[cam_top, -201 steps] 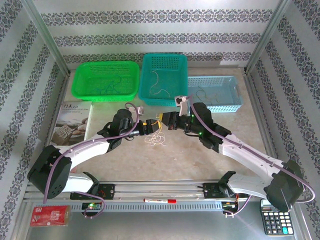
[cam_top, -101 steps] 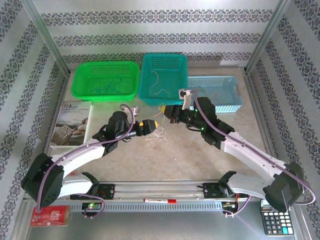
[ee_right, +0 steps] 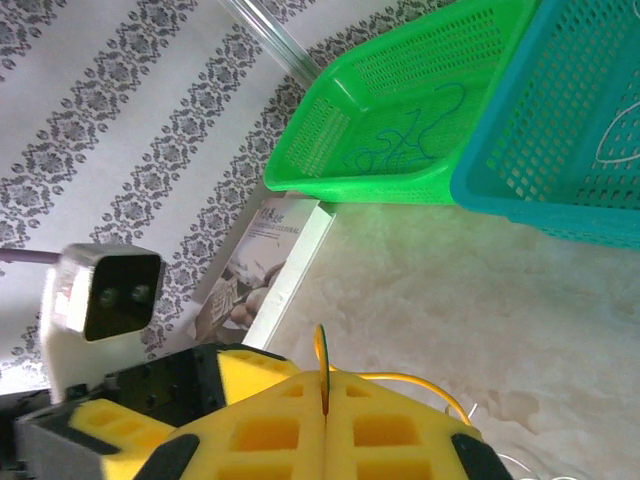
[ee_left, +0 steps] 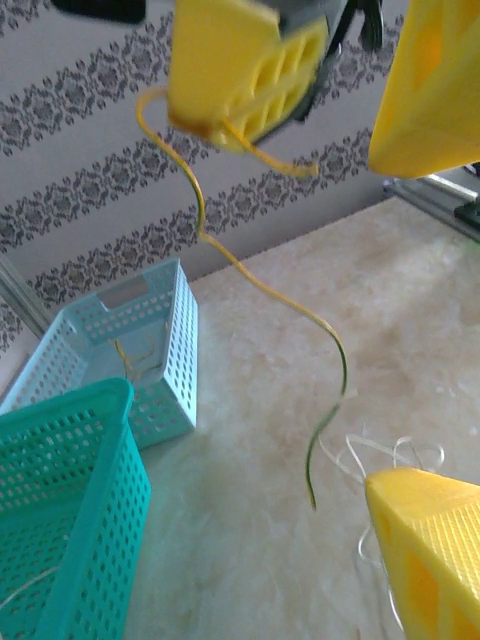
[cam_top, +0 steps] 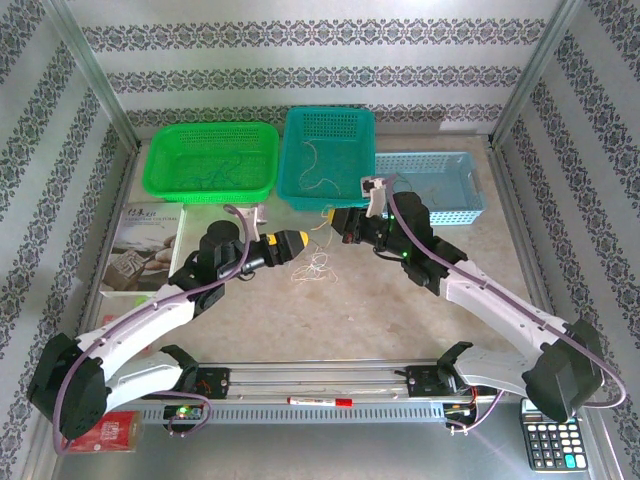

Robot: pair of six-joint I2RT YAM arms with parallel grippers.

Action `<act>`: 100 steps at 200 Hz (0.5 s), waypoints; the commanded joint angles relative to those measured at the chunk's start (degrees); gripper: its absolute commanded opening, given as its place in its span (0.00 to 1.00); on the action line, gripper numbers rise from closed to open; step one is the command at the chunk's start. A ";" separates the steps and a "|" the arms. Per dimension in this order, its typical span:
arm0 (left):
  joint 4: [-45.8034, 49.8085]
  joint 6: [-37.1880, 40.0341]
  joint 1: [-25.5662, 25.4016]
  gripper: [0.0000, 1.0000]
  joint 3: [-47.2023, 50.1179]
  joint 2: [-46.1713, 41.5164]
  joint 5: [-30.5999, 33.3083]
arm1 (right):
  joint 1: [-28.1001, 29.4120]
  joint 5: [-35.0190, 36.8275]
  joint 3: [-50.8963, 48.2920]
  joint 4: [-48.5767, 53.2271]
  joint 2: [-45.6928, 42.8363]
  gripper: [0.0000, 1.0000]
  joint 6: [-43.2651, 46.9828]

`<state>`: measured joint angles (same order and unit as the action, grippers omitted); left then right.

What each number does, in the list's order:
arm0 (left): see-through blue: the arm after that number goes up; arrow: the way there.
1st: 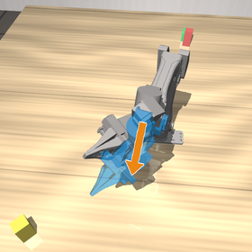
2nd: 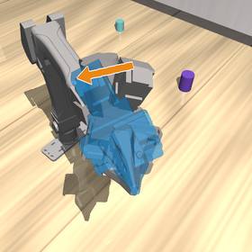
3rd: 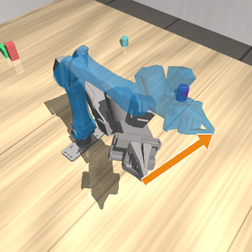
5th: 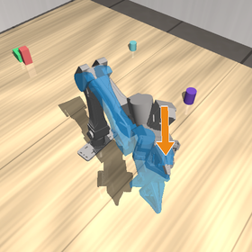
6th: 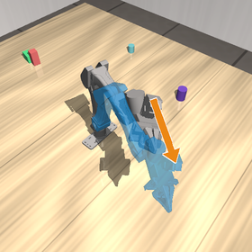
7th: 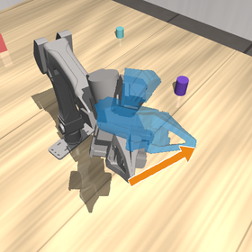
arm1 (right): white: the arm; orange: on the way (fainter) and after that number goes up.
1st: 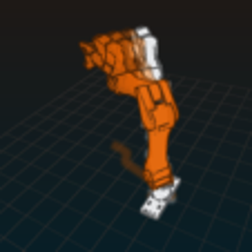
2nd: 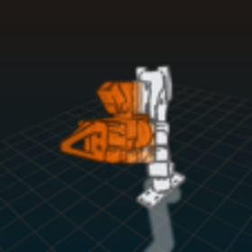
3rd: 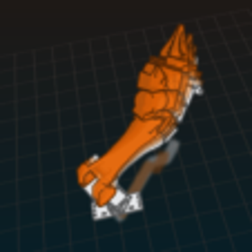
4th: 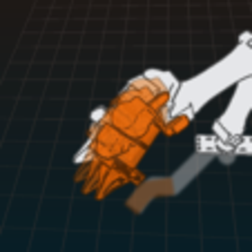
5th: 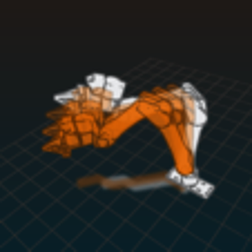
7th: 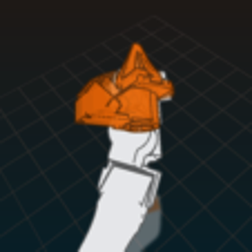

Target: Untangle the cables

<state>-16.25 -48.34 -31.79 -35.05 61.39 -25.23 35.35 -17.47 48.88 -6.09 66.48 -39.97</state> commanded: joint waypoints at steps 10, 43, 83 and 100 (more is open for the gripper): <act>-7.62 -5.26 0.44 0.73 -3.46 1.88 -5.10 | -0.53 -0.80 -0.96 -2.34 1.03 0.00 0.23; -12.87 -8.99 0.21 0.69 -3.76 3.87 -6.50 | -0.47 -1.09 -1.18 -3.31 1.63 0.00 -0.19; -14.29 -9.74 -0.73 0.65 -4.20 5.19 -6.68 | -0.42 -1.33 -1.36 -4.00 1.82 0.00 -0.63; -14.85 -9.81 -1.06 0.63 -4.05 5.58 -6.54 | -0.37 -1.50 -1.38 -4.19 1.90 0.00 -0.81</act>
<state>-26.48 -56.60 -32.14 -37.12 66.65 -30.48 35.35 -17.67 48.25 -7.68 68.05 -40.38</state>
